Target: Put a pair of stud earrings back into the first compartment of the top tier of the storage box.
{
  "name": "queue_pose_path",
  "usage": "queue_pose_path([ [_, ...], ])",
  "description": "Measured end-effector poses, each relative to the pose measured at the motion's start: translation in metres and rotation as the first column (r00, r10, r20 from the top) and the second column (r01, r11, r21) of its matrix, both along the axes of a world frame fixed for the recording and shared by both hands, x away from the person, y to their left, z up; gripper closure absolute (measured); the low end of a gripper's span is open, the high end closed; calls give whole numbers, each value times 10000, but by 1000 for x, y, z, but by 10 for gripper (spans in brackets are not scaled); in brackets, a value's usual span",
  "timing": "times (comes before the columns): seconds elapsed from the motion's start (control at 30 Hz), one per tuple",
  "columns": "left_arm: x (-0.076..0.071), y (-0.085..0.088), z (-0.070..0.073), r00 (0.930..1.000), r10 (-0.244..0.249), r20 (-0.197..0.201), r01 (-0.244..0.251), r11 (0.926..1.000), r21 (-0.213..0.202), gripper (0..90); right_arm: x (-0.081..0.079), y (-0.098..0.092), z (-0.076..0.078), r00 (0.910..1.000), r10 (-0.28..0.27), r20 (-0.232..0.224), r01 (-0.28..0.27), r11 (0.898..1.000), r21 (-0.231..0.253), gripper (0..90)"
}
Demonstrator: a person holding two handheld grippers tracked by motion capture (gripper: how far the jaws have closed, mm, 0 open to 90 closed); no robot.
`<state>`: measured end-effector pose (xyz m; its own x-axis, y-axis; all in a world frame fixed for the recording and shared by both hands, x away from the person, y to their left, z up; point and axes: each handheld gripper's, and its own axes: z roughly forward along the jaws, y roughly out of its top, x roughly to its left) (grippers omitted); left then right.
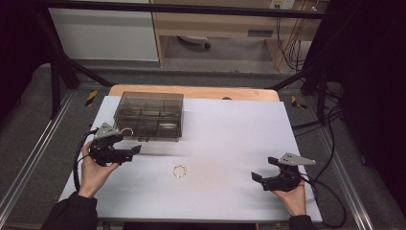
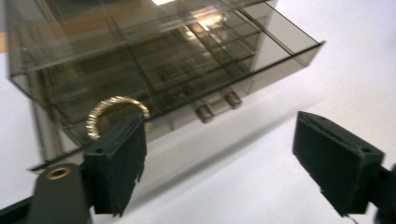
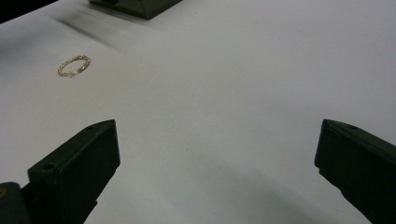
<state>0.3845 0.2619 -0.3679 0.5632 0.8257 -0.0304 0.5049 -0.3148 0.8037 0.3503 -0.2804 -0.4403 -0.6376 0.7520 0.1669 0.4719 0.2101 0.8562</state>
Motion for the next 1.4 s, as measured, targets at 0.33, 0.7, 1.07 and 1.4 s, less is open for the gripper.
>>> queue_pose_path([
  [0.33,-10,-29,-23,9979,-592,-259,599,9979,231,74,0,0,0,10000,18,-28,-18,10000,-9,6],
  [0.7,-10,-60,-37,9933,-1058,-466,1077,9934,397,58,0,0,0,10000,13,-22,-13,10000,-11,5],
  [1.07,-3,-88,-46,9874,-1383,-770,1429,9881,565,106,0,0,0,10000,39,-55,-39,10000,-45,6],
  [1.4,4,-106,-54,9778,-1739,-1171,1812,9819,548,307,0,1,-1,10000,46,-56,-47,10000,-62,6],
])
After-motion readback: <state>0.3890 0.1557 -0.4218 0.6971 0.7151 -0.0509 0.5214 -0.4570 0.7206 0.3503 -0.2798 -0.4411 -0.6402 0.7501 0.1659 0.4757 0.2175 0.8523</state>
